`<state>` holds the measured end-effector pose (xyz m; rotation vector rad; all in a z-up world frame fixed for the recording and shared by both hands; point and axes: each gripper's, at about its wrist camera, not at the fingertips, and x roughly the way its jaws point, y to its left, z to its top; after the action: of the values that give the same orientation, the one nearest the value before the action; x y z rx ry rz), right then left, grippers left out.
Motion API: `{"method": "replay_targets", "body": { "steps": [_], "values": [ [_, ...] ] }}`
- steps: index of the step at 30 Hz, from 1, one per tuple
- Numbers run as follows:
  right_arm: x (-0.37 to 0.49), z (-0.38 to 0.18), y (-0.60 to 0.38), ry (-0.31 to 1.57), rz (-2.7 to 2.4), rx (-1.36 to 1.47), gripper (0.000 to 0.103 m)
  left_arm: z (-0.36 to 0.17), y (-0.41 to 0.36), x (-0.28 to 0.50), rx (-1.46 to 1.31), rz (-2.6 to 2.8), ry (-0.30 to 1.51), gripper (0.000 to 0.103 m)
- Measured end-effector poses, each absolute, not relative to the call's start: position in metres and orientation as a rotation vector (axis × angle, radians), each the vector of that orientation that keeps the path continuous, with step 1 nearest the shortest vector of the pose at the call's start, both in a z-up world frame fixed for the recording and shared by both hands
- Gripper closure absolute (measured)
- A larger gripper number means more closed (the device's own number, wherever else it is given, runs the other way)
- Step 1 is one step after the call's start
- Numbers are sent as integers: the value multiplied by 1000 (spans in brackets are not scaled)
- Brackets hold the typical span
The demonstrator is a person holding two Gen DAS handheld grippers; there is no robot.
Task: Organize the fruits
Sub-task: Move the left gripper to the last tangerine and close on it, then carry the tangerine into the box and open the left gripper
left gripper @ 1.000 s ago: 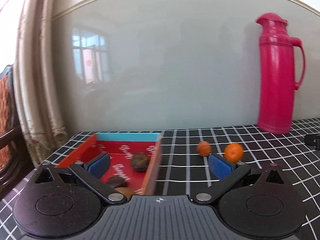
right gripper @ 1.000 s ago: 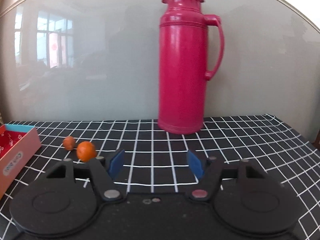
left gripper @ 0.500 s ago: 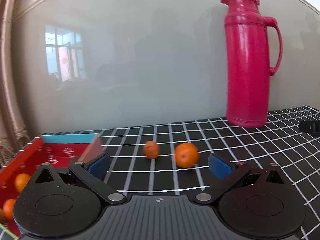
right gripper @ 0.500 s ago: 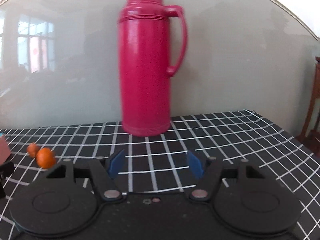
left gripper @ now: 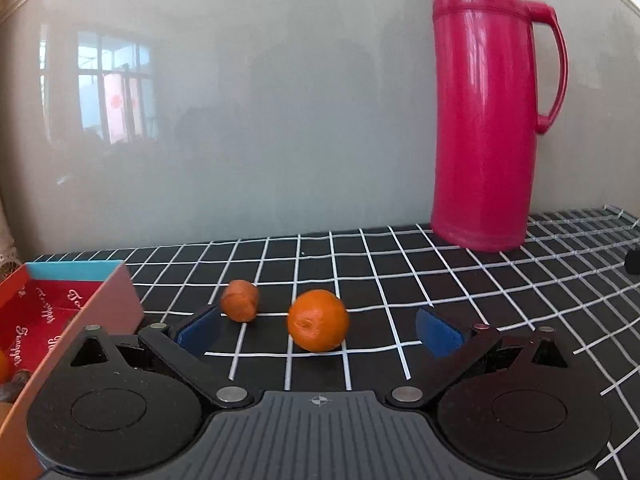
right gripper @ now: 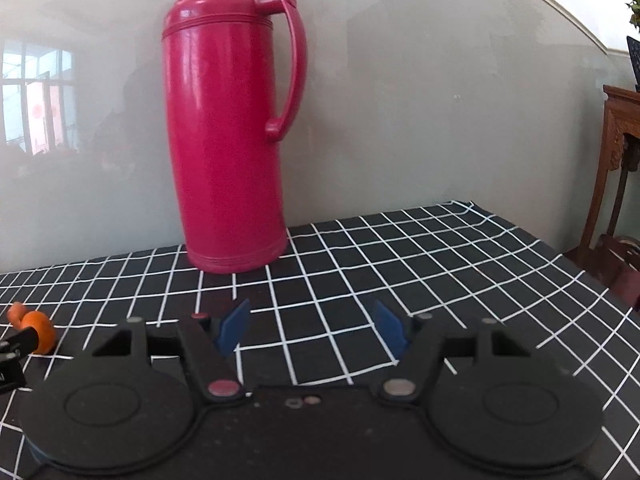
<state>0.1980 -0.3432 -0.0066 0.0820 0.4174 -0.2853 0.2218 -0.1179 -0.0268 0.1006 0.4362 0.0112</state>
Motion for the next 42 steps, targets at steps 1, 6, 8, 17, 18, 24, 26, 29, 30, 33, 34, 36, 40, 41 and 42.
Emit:
{"method": "replay_targets", "body": {
  "steps": [1, 6, 8, 17, 18, 24, 26, 29, 30, 33, 34, 36, 40, 41, 42],
  "values": [
    [201, -8, -345, 423, -293, 86, 35, -28, -120, 224, 109, 10, 438, 6],
    [211, -12, -349, 435, -317, 96, 35, -37, -123, 238, 111, 16, 481, 11],
    [212, -11, -350, 432, -316, 98, 35, -37, -121, 243, 89, 19, 484, 13],
    [231, -28, -373, 522, -418, 70, 33, -43, -121, 261, 75, 18, 558, 34],
    [231, -27, -375, 518, -415, 83, 33, -44, -120, 263, 70, 15, 575, 41],
    [226, -26, -371, 504, -387, 74, 32, -49, -116, 269, 40, 0, 606, 63],
    [225, -26, -369, 502, -385, 66, 32, -48, -117, 266, 46, -6, 594, 64],
    [223, -24, -368, 502, -383, 68, 32, -47, -117, 262, 53, -7, 575, 64],
    [222, -24, -368, 502, -382, 65, 32, -47, -117, 260, 56, -7, 570, 64],
    [222, -25, -371, 508, -383, 62, 32, -45, -117, 257, 63, -13, 564, 65],
    [221, -25, -372, 510, -383, 65, 32, -45, -118, 256, 70, -13, 564, 65],
    [220, -24, -372, 511, -385, 62, 32, -43, -119, 253, 74, -12, 557, 65],
    [220, -23, -370, 508, -380, 63, 32, -42, -119, 251, 84, -13, 557, 65],
    [220, -23, -369, 508, -376, 63, 32, -42, -119, 251, 83, -15, 559, 65],
    [220, -23, -368, 508, -370, 62, 32, -42, -119, 252, 81, -16, 559, 65]
  ]
}}
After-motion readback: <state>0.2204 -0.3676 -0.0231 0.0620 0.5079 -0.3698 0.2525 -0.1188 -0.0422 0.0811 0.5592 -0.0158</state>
